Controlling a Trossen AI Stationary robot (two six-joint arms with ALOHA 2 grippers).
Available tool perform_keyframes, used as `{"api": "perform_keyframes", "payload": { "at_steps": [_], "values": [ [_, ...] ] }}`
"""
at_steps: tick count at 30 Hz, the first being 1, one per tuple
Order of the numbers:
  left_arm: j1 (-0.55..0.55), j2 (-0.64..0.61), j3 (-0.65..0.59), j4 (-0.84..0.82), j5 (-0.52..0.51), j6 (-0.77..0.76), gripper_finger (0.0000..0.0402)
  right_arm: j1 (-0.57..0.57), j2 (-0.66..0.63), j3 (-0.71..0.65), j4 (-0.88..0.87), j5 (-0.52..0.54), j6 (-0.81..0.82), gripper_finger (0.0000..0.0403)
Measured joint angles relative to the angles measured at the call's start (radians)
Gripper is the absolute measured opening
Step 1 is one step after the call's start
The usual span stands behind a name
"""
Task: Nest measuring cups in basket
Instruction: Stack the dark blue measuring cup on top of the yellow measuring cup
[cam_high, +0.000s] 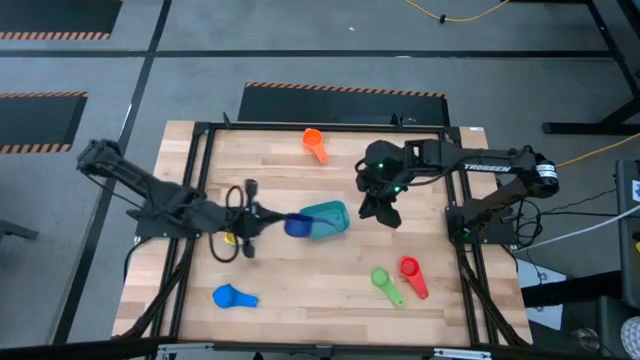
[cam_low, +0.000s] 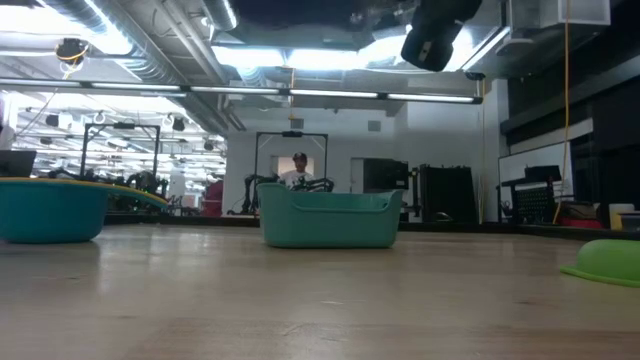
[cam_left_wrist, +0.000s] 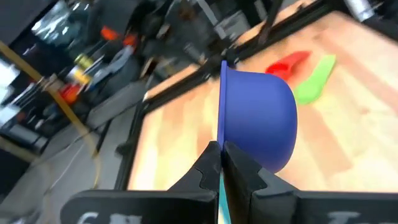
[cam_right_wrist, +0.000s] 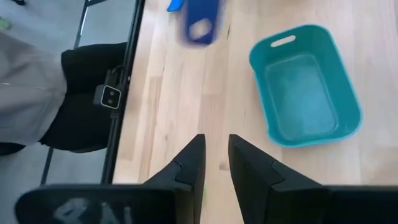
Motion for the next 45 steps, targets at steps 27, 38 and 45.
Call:
{"api": "perform_keyframes", "payload": {
  "at_steps": [27, 38, 45],
  "values": [
    [-0.229, -0.066, 0.000, -1.005, -0.067, -0.789, 0.0000, 0.003, 0.162, -0.001, 0.142, -0.008, 0.003, 0.0074],
    [-0.254, -0.021, 0.000, -1.067, -0.060, -0.837, 0.0000, 0.003, 0.219, -0.001, 0.171, -0.015, 0.004, 0.0074],
    [-0.254, 0.001, 0.000, -1.077, -0.065, -0.831, 0.0000, 0.004, 0.228, -0.001, 0.182, -0.061, 0.002, 0.0074]
  ]
}}
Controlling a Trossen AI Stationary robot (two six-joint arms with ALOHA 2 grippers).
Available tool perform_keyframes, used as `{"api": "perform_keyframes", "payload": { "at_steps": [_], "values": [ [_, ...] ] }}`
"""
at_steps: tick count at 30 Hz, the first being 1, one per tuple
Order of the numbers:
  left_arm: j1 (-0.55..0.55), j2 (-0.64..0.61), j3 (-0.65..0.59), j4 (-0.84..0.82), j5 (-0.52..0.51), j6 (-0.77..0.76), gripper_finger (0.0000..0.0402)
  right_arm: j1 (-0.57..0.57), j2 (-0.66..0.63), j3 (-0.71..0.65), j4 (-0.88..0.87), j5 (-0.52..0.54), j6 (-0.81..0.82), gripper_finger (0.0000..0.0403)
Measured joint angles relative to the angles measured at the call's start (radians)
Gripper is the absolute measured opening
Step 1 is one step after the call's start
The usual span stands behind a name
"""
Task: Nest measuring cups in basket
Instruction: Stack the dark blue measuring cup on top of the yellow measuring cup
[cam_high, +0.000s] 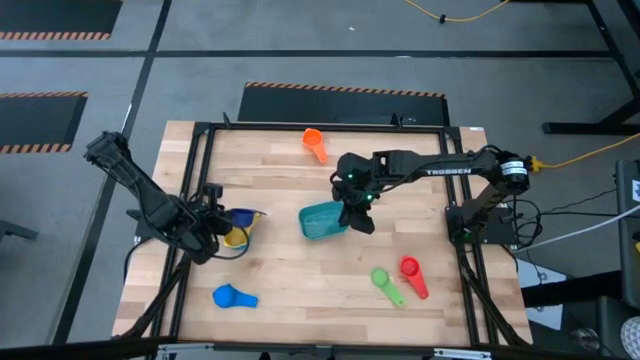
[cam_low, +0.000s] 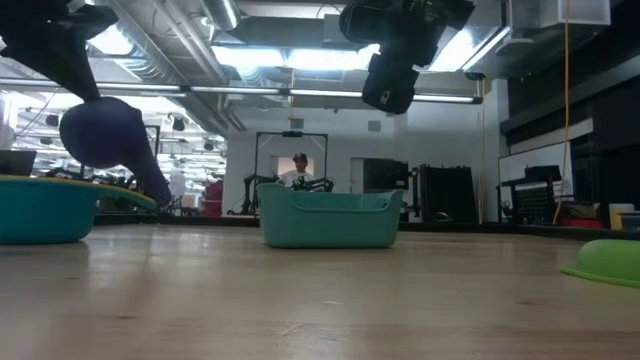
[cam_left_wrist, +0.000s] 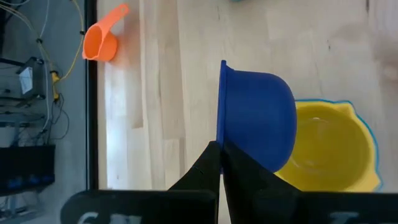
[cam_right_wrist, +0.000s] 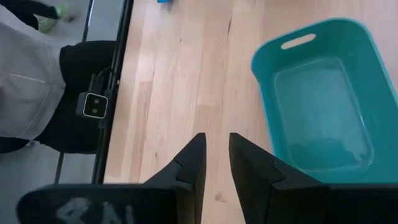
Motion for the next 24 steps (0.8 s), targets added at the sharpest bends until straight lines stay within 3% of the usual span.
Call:
{"api": "perform_keyframes", "payload": {
  "at_steps": [13, 19, 24],
  "values": [
    [0.001, 0.004, 0.074, 0.000, -0.123, 0.073, 0.0000, 0.000, 0.000, 0.000, 0.115, 0.000, 0.002, 0.0075],
    [0.001, 0.004, 0.114, 0.001, -0.050, 0.058, 0.0000, 0.008, 0.000, 0.000, 0.188, 0.010, 0.001, 0.0074],
    [0.001, 0.004, 0.114, 0.002, -0.048, 0.028, 0.0000, 0.038, 0.000, 0.000, 0.375, 0.133, -0.002, 0.0074]
  ]
}}
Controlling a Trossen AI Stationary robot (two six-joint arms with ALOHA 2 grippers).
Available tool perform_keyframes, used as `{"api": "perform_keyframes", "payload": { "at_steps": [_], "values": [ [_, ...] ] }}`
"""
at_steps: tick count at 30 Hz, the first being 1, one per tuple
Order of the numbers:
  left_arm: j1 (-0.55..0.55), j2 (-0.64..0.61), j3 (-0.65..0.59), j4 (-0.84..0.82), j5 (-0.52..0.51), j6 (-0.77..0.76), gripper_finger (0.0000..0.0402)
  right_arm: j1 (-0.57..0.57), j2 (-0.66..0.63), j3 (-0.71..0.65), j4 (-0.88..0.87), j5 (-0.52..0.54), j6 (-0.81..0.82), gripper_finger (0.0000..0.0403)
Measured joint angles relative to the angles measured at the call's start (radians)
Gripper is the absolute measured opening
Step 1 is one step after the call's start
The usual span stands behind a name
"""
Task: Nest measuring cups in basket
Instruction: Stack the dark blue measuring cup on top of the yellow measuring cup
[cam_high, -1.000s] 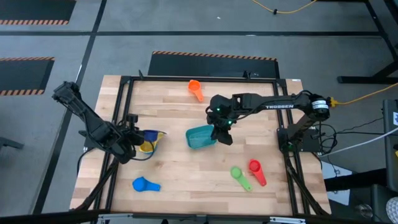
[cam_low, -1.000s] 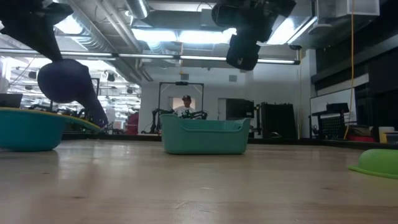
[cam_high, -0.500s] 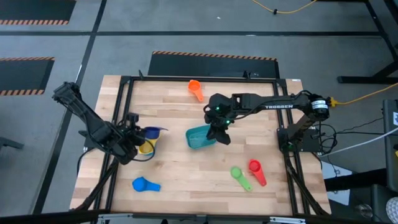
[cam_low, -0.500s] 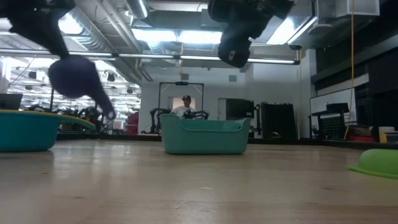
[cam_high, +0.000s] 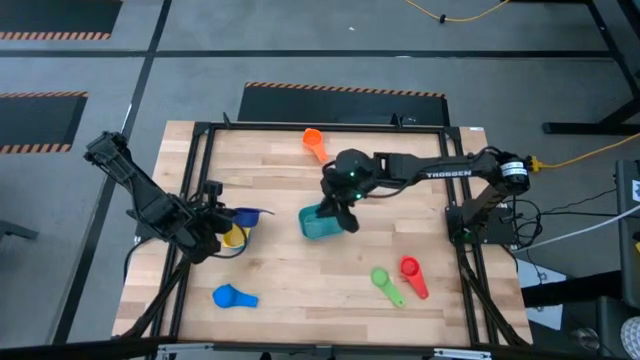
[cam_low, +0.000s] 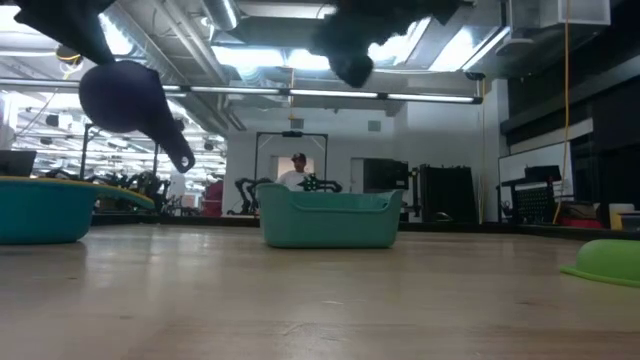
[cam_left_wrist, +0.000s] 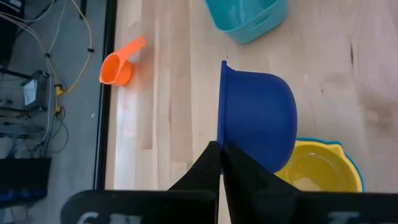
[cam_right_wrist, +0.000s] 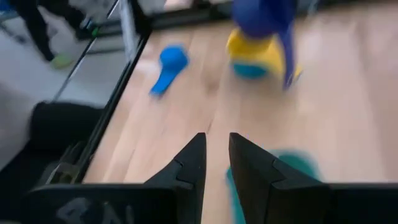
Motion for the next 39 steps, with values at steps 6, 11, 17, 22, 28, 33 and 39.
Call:
{"api": "perform_keyframes", "payload": {
  "at_steps": [6, 11, 17, 22, 28, 33, 39],
  "values": [
    [0.000, 0.000, 0.000, 0.042, -0.022, 0.009, 0.0000, 0.045, 0.037, 0.000, 0.221, 0.155, -0.064, 0.0075],
    [0.000, 0.000, 0.000, 0.075, -0.023, 0.023, 0.0000, 0.075, 0.118, 0.000, 0.346, 0.248, -0.168, 0.0074],
    [0.000, 0.000, 0.000, 0.081, -0.025, 0.026, 0.0000, 0.087, 0.230, 0.000, 0.488, 0.375, -0.234, 0.0074],
    [0.000, 0.000, 0.000, 0.085, -0.025, 0.026, 0.0000, 0.087, 0.301, 0.000, 0.597, 0.444, -0.236, 0.0074],
    [0.000, 0.000, 0.000, 0.086, -0.024, 0.026, 0.0000, 0.087, 0.343, 0.000, 0.661, 0.451, -0.236, 0.0074],
    [0.000, 0.000, 0.000, 0.087, -0.027, 0.026, 0.0000, 0.092, 0.369, 0.000, 0.713, 0.449, -0.231, 0.0074],
    [0.000, 0.000, 0.000, 0.089, -0.027, 0.026, 0.0000, 0.112, 0.410, 0.000, 0.807, 0.445, -0.233, 0.0075]
  ]
}}
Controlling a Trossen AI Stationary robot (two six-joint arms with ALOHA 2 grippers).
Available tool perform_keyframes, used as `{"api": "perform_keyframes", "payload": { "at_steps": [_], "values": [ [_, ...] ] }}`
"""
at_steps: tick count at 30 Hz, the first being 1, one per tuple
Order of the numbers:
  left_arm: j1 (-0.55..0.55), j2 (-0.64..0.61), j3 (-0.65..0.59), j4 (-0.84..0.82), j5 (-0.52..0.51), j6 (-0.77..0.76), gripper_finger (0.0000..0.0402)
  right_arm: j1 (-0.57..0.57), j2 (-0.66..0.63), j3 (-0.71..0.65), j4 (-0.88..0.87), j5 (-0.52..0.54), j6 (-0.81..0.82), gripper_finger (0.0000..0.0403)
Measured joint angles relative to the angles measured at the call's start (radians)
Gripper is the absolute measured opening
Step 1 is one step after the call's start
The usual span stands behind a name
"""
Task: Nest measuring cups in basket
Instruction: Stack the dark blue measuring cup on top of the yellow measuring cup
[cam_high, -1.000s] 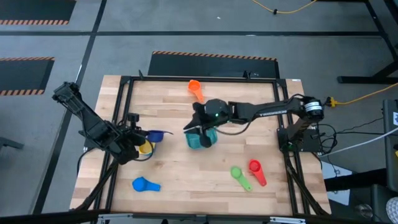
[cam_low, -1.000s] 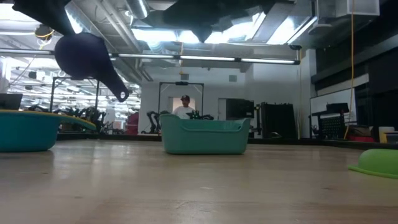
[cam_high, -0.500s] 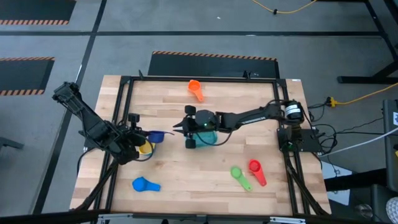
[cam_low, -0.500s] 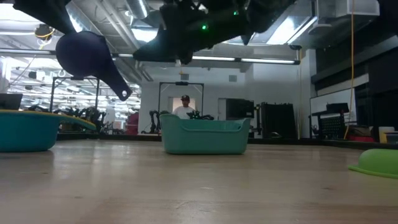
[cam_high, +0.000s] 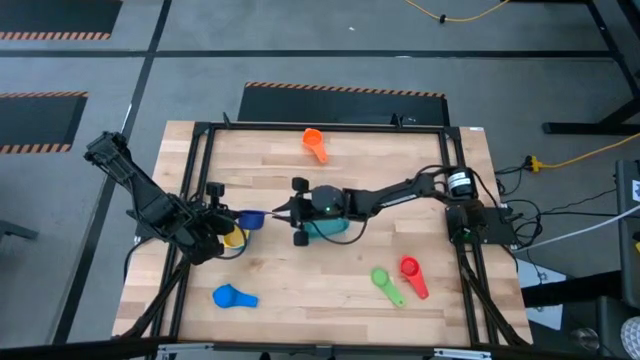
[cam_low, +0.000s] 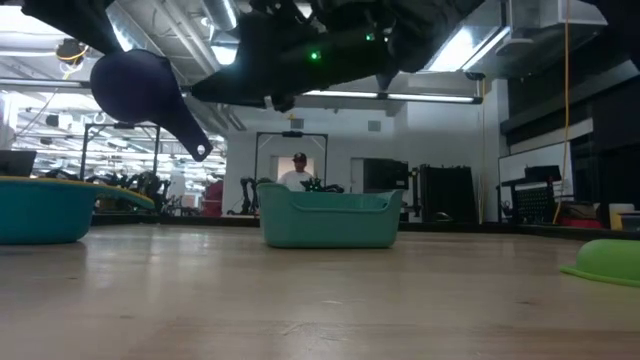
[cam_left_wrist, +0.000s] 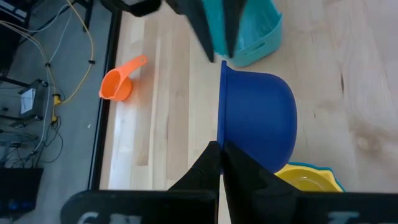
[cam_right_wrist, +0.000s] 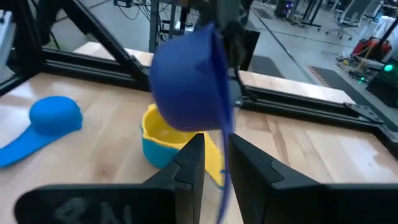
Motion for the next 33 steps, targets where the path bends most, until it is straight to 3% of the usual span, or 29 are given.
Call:
{"api": "perform_keyframes", "payload": {
  "at_steps": [10, 19, 33],
  "values": [
    [0.000, 0.000, 0.000, 0.000, -0.005, 0.000, 0.0000, 0.000, 0.030, 0.000, 0.034, 0.073, -0.003, 0.0075],
    [0.000, 0.000, 0.000, 0.002, -0.021, 0.000, 0.0000, 0.005, 0.030, 0.000, 0.040, 0.026, 0.000, 0.0075],
    [0.000, 0.000, 0.000, 0.018, -0.028, 0.001, 0.0000, 0.005, 0.029, 0.000, 0.039, 0.058, -0.002, 0.0075]
  ]
}}
